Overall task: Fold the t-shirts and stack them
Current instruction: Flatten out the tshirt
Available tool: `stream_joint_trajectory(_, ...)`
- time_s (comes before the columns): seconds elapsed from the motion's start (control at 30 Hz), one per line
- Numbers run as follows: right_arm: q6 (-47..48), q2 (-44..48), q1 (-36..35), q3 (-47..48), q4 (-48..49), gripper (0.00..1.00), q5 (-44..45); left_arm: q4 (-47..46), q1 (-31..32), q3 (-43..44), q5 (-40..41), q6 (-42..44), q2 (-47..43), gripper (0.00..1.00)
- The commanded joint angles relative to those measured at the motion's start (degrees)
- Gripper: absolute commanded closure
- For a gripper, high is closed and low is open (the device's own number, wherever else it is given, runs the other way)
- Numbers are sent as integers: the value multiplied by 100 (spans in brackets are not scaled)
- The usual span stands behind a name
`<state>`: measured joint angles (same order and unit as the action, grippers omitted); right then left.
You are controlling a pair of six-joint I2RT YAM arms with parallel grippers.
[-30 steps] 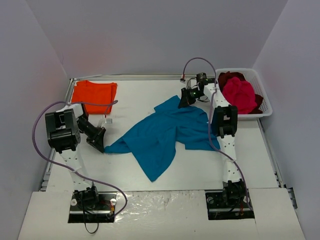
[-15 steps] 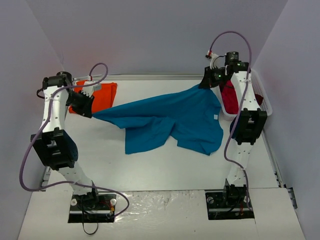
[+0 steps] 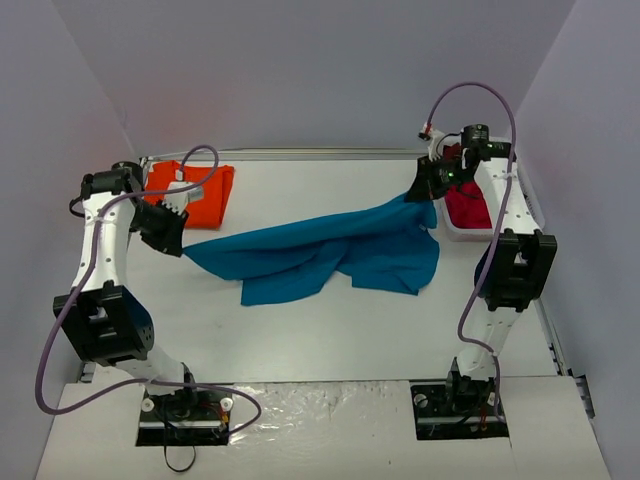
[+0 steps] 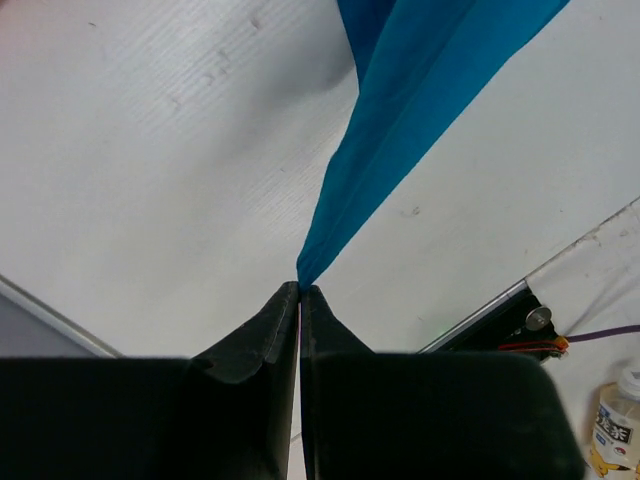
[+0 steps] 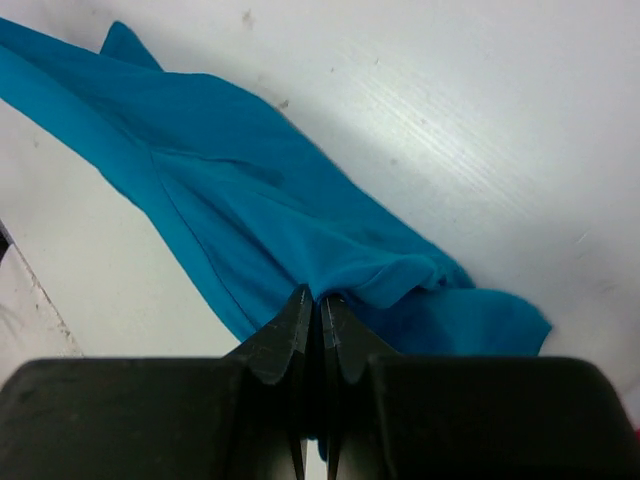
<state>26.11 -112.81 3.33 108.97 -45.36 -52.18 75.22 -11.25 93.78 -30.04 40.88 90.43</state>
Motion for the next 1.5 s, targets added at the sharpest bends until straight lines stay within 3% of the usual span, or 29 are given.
stream_joint_trajectory(0.0,263,154,36,-409,-113,100,-169,72,17,-324,-36,157,10,98)
stream_joint_trajectory(0.4,1317,717,-105,-1940,-570,99,666,98,517,-1555,-432,719,-114,98)
stream_joint_trajectory(0.57,1696,708,-131,-2187,-1000,82,894,343,922,-1889,-458,1009,-53,98)
stream_joint_trajectory(0.6,1748,673,-131,-2204,-1044,80,920,414,1018,-1950,-476,1035,-26,95)
stream_joint_trajectory(0.67,1784,638,-140,-2257,-1080,80,947,423,1063,-2003,-476,1071,44,80)
stream_joint_trajectory(0.83,1854,497,-149,-2354,-1080,81,973,257,1265,-2214,-397,1062,194,78)
stream_joint_trajectory(1.1,1942,445,-140,-2538,-1019,80,675,-42,1283,-2575,-204,1202,282,53)
stream_joint_trajectory(1.33,1960,287,-131,-2679,-869,83,437,-42,1344,-2838,-116,1510,264,44)
stream_joint_trajectory(1.47,1907,181,-131,-2732,-790,85,428,-349,1624,-3093,138,1397,194,44)
